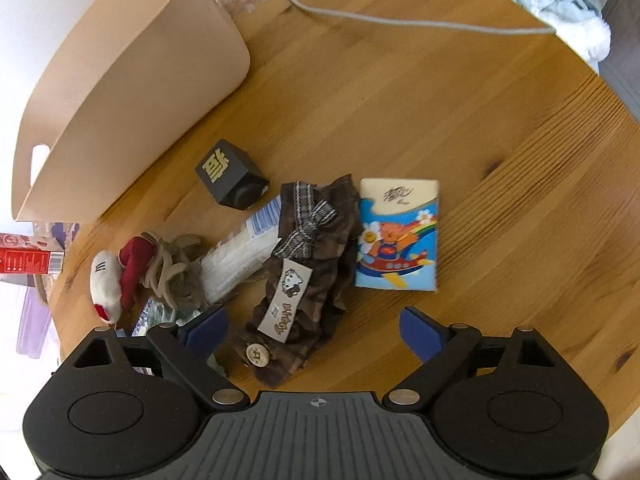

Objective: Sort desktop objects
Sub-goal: 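Reach the left tool to the dark blue box while the right tool reaches the brown scrunchie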

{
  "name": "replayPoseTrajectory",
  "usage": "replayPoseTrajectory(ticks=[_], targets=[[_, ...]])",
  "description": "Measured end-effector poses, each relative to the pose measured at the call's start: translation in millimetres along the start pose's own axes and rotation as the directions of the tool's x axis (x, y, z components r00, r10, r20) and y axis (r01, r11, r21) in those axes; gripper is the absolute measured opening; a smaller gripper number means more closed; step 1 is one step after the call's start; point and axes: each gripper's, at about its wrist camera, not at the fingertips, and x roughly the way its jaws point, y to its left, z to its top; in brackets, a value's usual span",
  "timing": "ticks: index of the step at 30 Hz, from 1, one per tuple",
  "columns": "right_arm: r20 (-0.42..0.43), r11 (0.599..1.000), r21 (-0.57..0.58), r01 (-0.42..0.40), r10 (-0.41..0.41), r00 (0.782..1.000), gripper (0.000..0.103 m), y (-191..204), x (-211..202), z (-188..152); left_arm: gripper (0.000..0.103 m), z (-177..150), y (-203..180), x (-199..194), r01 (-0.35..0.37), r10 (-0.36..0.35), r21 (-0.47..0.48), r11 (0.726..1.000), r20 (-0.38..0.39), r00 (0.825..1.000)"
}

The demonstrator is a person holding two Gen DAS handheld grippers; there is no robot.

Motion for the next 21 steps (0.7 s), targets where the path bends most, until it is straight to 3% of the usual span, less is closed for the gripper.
replayPoseTrajectory(ticks=[4, 14, 18, 21], targets=[[-0.016, 1.0, 0.013, 0.024, -0.024, 1.0, 0.094, 4.1, 11.5, -0.4, 0.087, 0.0, 2.6, 13.1, -0.03, 0.03, 0.039, 0.999, 0.008, 1.0], [-0.028, 0.997, 0.062, 0.037, -0.035, 0.999, 0.095, -1.7, 21.9, -1.4, 0.086, 6.2, 11.2, 28.7, -0.034, 0.034, 0.025, 0.999, -0.005, 0.999], [-0.009, 0.997, 0.075, 0.013, -0.012, 1.0, 0.094, -2.6, 19.8, 0.0, 0.081, 6.7, 19.4, 34.6, 0.009, -0.01, -0.022, 1.0, -0.03, 0.999], [-0.017, 0.999, 0.03, 0.033, -0.033, 0.999, 0.098, 3.7, 21.3, -0.1, 0.081, 6.8, 18.0, 35.5, 0.01, -0.01, 0.015, 1.0, -0.029, 1.0]])
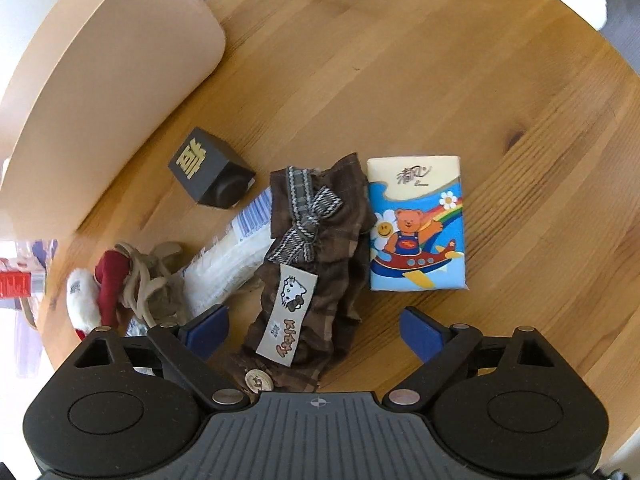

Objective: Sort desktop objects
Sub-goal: 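Reach the left tool to the dark blue box while the right tool reaches the brown scrunchie, then grasp and lift the blue box with left tool while right tool lifts the brown scrunchie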

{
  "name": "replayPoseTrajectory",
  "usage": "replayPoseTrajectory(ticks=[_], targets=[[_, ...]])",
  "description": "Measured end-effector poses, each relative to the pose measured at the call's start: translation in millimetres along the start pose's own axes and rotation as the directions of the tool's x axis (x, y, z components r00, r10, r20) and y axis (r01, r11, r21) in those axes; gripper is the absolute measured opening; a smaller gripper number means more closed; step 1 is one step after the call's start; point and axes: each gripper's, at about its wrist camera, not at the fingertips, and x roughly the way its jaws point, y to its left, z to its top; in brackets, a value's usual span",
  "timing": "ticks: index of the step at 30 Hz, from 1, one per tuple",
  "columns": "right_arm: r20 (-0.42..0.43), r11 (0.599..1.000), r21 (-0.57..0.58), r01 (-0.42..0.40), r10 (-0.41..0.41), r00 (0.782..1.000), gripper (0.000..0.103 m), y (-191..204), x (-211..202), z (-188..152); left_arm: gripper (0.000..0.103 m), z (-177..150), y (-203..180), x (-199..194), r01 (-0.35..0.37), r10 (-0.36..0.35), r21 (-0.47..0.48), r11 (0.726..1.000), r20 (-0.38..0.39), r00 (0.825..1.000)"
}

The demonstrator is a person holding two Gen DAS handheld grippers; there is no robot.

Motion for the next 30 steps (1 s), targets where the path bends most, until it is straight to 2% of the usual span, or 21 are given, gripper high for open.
replayPoseTrajectory(ticks=[2, 4, 6, 7, 8, 9, 10, 11, 12, 13, 14, 21, 23, 24, 25, 29, 30], targets=[[0.005, 0.999, -0.033, 0.017, -0.017, 1.0, 0.099, 5.0, 0.8, -2.5, 0.08, -1.1, -1.9, -0.6, -0.002, 0.001, 0.028, 1.0, 0.016, 1.0], [0.009, 0.998, -0.06, 0.022, -0.021, 1.0, 0.1, 9.1, 1.5, -5.2, 0.074, -2.4, -2.2, -2.4, -0.001, 0.0, 0.033, 0.999, 0.033, 0.999], [0.019, 0.996, -0.087, 0.033, -0.031, 0.999, 0.1, 11.6, 1.1, -7.7, 0.055, -3.5, -4.7, -6.4, 0.001, -0.004, 0.048, 0.999, 0.051, 0.999], [0.023, 0.994, -0.103, 0.036, -0.034, 0.999, 0.1, 12.6, 0.6, -9.0, 0.049, -3.3, -5.4, -8.8, 0.004, -0.008, 0.074, 0.997, 0.057, 0.998], [0.029, 0.993, -0.112, 0.039, -0.036, 0.999, 0.098, 12.3, -0.8, -10.6, 0.038, -3.0, -6.7, -10.4, 0.006, -0.011, 0.083, 0.997, 0.058, 0.998], [0.037, 0.992, -0.116, 0.047, -0.043, 0.998, 0.092, 11.9, -2.7, -11.7, 0.034, 0.4, -8.8, -11.8, 0.006, -0.011, 0.087, 0.996, 0.056, 0.998], [0.049, 0.992, -0.116, 0.056, -0.051, 0.997, 0.088, 10.5, -5.8, -12.9, 0.034, 0.1, -10.1, -11.9, 0.006, -0.011, 0.091, 0.996, 0.054, 0.998], [0.06, 0.991, -0.115, 0.061, -0.055, 0.997, 0.077, 8.9, -9.1, -13.3, 0.034, -0.2, -10.1, -12.0, 0.005, -0.01, 0.094, 0.996, 0.056, 0.998], [0.072, 0.991, -0.116, 0.064, -0.056, 0.996, 0.07, 7.2, -12.0, -13.5, 0.033, -0.3, -10.1, -11.6, 0.006, -0.012, 0.095, 0.995, 0.057, 0.998], [0.084, 0.991, -0.117, 0.071, -0.061, 0.995, 0.051, 5.0, -15.3, -13.1, 0.033, -0.3, -9.9, -11.8, 0.008, -0.013, 0.095, 0.995, 0.057, 0.998], [0.085, 0.992, -0.11, 0.065, -0.056, 0.995, 0.042, 1.7, -17.1, -12.3, 0.033, -2.7, -10.1, -11.9, 0.008, -0.014, 0.096, 0.995, 0.058, 0.998], [0.064, 0.998, -0.055, -0.026, 0.029, 0.998, 0.038, -21.3, -29.4, -18.9, 0.033, -6.7, -4.9, -10.7, 0.012, -0.017, 0.117, 0.993, 0.048, 0.999], [0.062, 0.997, -0.068, -0.045, 0.05, 0.997, 0.037, -23.7, -35.7, -24.6, 0.033, -10.1, -2.3, -12.2, 0.023, -0.029, 0.118, 0.993, 0.045, 0.999], [0.061, 0.995, -0.082, -0.053, 0.058, 0.996, 0.037, -23.8, -39.2, -27.2, 0.033, -12.2, -1.4, -14.0, 0.026, -0.036, 0.172, 0.985, 0.056, 0.998], [0.06, 0.993, -0.097, -0.06, 0.066, 0.996, 0.037, -23.6, -43.6, -29.9, 0.033, -14.2, -0.3, -16.3, 0.029, -0.041, 0.182, 0.983, 0.063, 0.997], [0.063, 0.986, -0.139, -0.093, 0.102, 0.993, 0.035, -20.8, -61.8, -38.8, 0.033, -20.1, 5.1, -27.7, 0.046, -0.062, 0.187, 0.981, 0.078, 0.995], [0.063, 0.984, -0.15, -0.099, 0.109, 0.992, 0.033, -9.2, -63.3, -28.1, 0.033, -20.4, 6.2, -30.6, 0.049, -0.065, 0.184, 0.982, 0.082, 0.995]])
